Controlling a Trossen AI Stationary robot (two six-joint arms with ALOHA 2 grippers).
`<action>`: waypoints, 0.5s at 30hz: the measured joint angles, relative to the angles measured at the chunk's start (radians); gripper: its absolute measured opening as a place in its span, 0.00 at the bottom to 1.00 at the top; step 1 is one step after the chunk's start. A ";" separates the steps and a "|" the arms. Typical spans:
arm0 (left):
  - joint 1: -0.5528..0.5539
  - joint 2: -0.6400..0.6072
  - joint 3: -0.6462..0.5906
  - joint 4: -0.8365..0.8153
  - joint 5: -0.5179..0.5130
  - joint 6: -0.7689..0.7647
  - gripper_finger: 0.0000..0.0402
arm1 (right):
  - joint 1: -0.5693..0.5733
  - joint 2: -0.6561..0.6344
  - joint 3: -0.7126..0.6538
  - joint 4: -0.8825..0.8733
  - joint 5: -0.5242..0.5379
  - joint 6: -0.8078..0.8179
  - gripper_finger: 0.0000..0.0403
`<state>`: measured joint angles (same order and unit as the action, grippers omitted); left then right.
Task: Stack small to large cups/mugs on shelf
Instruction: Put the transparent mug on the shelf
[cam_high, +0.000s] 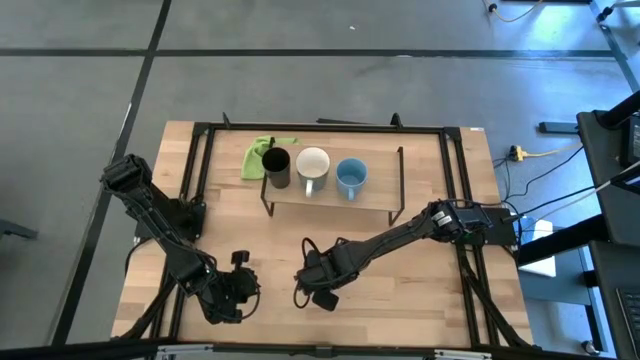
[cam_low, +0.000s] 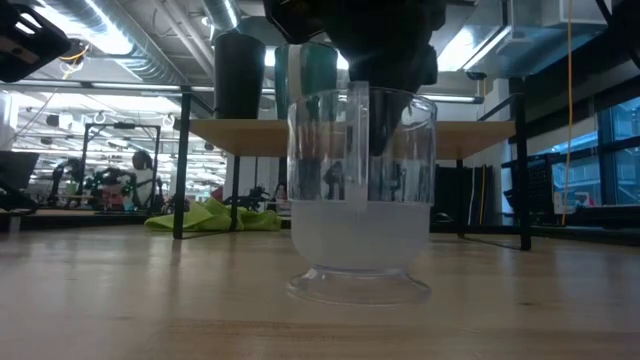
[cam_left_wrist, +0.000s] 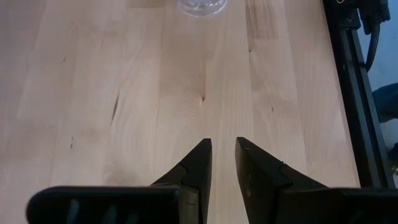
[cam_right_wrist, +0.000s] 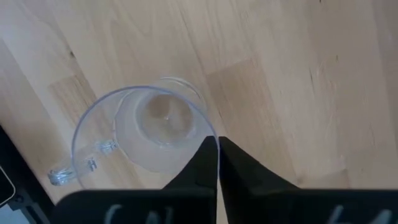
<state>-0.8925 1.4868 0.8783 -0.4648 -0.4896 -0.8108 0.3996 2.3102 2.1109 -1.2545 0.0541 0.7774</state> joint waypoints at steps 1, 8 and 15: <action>0.000 0.000 0.000 0.000 0.000 0.000 0.17 | 0.001 0.000 0.000 0.000 -0.002 0.005 0.02; 0.000 0.000 0.000 0.001 0.000 -0.003 0.17 | 0.024 -0.002 0.077 -0.070 0.000 0.033 0.01; 0.023 0.000 0.000 -0.004 0.000 -0.021 0.17 | 0.056 -0.019 0.241 -0.261 0.080 0.071 0.01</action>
<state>-0.8691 1.4868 0.8783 -0.4689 -0.4897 -0.8322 0.4558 2.2910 2.3523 -1.5155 0.1338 0.8480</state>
